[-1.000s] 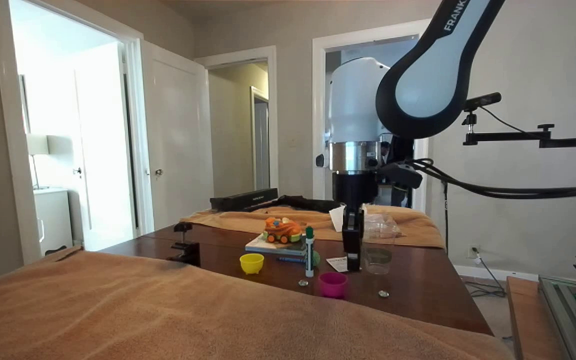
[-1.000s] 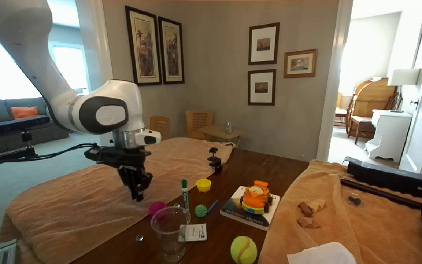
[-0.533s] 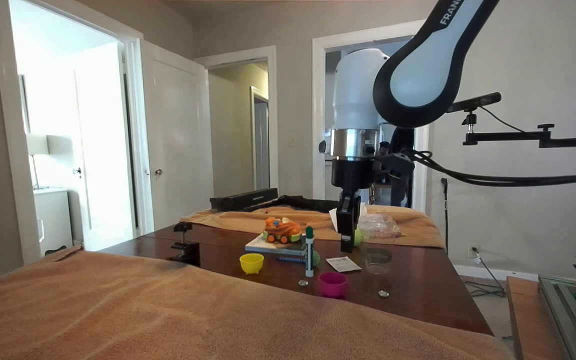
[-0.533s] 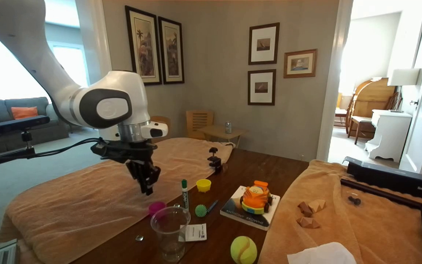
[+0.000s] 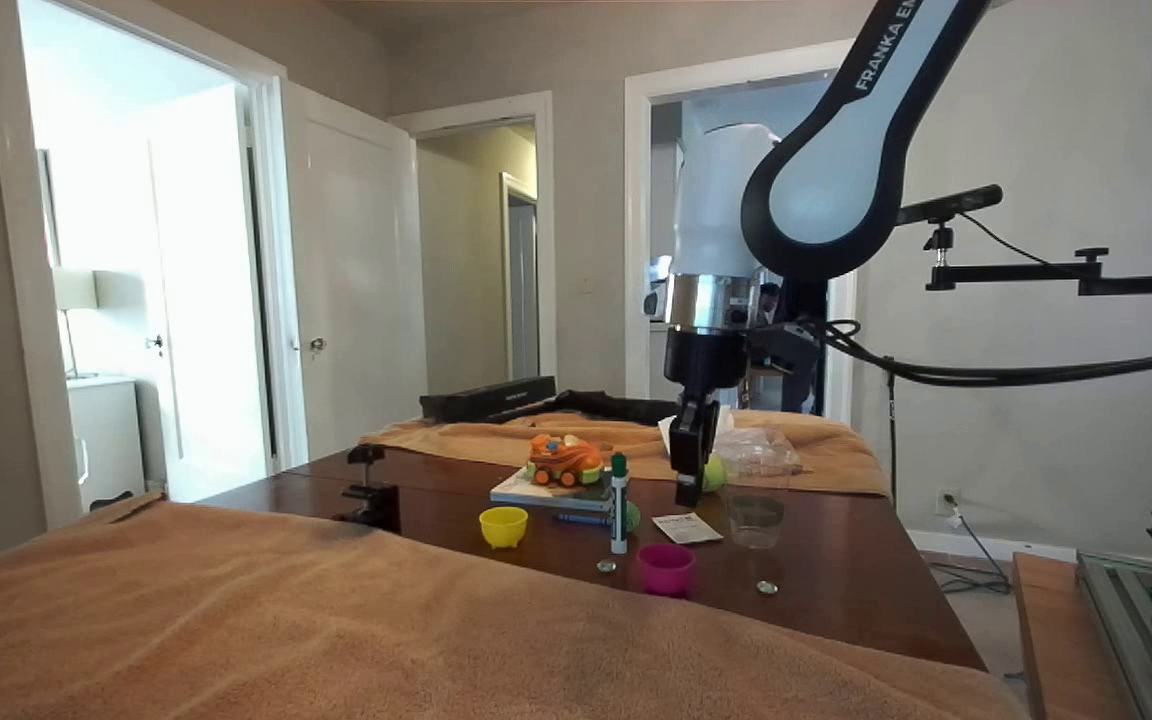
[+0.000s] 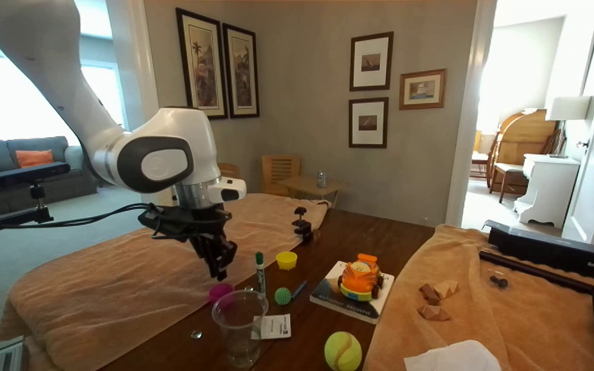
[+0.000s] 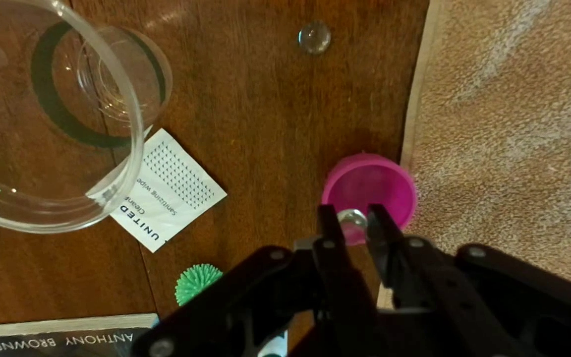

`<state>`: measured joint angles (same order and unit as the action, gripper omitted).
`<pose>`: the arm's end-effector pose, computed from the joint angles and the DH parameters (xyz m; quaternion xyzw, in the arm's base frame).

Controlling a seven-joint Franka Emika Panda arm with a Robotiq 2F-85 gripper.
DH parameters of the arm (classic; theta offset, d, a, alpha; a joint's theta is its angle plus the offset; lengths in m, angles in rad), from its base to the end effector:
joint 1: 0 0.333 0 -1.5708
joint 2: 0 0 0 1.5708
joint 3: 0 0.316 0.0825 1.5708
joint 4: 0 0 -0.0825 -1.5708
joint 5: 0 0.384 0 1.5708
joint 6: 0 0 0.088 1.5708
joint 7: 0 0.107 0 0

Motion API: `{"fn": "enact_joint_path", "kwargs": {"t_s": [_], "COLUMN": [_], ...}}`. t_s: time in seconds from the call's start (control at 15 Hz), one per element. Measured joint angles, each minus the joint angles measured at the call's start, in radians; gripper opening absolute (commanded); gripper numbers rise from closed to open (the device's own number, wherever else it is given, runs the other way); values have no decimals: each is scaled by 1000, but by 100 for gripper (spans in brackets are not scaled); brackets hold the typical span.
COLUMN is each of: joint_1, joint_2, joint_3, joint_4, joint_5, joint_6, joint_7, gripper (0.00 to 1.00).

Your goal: Put two pebbles in the pink bowl and one pebble in the yellow bowl

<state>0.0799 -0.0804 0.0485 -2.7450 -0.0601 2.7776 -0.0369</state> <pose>0.4022 0.0542 0.2549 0.9923 0.1098 0.0569 0.0116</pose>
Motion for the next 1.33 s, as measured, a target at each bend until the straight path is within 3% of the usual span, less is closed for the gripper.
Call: {"fn": "enact_joint_path", "kwargs": {"t_s": [0.47,1.0,1.07,1.13,1.27,1.33], "joint_1": [0,-4,-7,-11,-14,-15], "joint_2": [97,161,162,164,168,169], "joint_3": [-2,49,58,64,70,71], "joint_4": [-1,0,0,0,0,0], "joint_5": [10,136,143,144,144,144], "joint_6": [100,169,172,176,190,198], "joint_7": [-59,-194,-205,-210,-216,-218], "gripper": [5,5,22,47,50,57]}}
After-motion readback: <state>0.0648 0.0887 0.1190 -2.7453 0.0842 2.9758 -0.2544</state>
